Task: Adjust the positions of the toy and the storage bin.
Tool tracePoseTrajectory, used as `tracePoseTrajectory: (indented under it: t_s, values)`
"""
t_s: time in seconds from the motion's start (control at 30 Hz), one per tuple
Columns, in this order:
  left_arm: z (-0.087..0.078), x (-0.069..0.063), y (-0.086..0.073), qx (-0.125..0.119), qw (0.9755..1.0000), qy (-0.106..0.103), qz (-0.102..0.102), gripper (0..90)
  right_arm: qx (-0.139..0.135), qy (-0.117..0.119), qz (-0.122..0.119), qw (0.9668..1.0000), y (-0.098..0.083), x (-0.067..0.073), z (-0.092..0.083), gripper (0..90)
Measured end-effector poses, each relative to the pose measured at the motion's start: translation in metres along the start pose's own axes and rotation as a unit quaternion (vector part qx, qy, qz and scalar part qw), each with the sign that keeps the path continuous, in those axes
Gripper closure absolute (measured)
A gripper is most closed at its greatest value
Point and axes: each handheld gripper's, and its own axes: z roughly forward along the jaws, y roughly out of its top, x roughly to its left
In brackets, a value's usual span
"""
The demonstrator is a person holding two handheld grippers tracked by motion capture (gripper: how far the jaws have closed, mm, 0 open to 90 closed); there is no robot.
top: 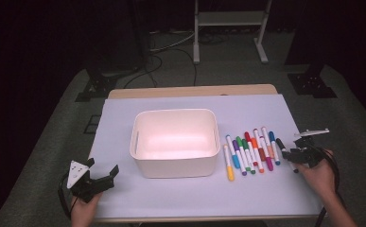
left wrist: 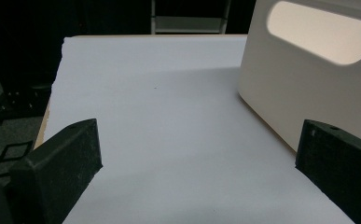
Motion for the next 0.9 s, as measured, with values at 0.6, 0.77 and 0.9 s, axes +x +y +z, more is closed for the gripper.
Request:
tracePoseTrajectory:
  t_s: [0.6, 0.77, 0.9]
  values:
    - [0.000, 0.000, 0.000, 0.000, 1.0000, 0.000, 0.001, 0.0, 0.004, 0.015, 0.019, 0.9997, 0.000, -0.004, -0.002, 75.7]
    - [0.000, 0.000, 0.000, 0.000, 1.0000, 0.000, 0.000, 0.0, 0.005, 0.028, 0.027, 0.9992, -0.001, -0.006, -0.004, 75.8]
    - [0.000, 0.000, 0.000, 0.000, 1.0000, 0.000, 0.001, 0.0, -0.001, 0.038, 0.028, 0.9989, -0.002, -0.005, -0.009, 75.9]
